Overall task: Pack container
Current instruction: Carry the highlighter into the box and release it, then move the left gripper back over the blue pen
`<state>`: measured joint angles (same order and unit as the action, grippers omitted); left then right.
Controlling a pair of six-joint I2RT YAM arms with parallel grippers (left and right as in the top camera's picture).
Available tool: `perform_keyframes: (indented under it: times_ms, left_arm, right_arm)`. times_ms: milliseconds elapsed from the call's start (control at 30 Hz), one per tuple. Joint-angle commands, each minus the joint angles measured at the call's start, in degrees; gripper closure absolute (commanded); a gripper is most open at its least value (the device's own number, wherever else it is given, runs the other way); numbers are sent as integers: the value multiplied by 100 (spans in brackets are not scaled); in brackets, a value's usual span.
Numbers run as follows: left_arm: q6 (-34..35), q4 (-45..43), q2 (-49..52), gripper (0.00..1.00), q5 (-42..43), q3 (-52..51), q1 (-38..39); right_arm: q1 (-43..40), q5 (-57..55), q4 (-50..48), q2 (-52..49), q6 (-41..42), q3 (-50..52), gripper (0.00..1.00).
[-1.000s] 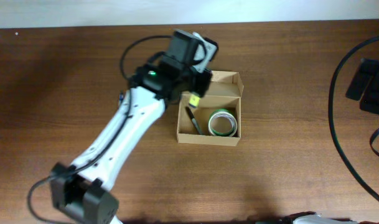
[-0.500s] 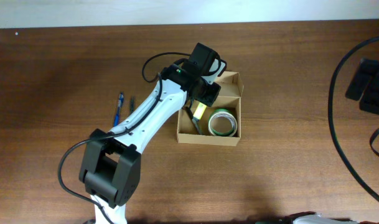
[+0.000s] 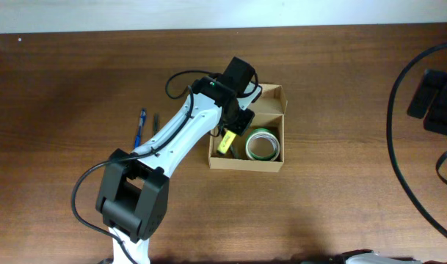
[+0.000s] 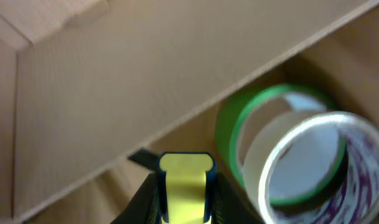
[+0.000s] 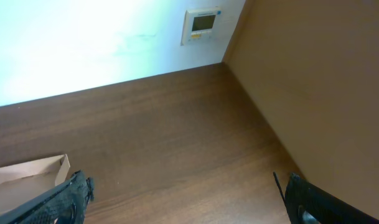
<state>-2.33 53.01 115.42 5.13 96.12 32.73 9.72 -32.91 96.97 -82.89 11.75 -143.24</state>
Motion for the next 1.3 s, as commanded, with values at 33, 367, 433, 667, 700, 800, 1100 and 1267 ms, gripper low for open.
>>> perform_keyframes:
  times_ms: [33, 367, 433, 667, 700, 800, 1100, 1267]
  left_arm:
    - [-251, 142, 74, 98, -66, 31, 24]
    - [-562, 669, 74, 98, -68, 31, 24]
    - [-597, 708, 74, 98, -66, 31, 24]
    - [-595, 581, 74, 36, -68, 31, 13]
    - [-597, 501, 74, 33, -68, 31, 13]
    - [-590, 229, 72, 29, -66, 39, 13]
    - [-186, 485, -164, 29, -105, 1456, -83]
    - [389, 1222, -424, 29, -737, 2468, -426]
  right_arm:
    - [-42, 33, 35, 2, -37, 22, 1]
    - [-42, 35, 35, 2, -37, 22, 1]
    - [-42, 37, 35, 2, -35, 22, 1]
    - [-42, 125, 35, 2, -55, 22, 1]
    - [-42, 125, 35, 2, -55, 22, 1]
    - [-42, 125, 35, 2, -55, 22, 1]
    - [-42, 122, 35, 2, -81, 22, 1]
    - [-42, 72, 35, 2, -101, 22, 1]
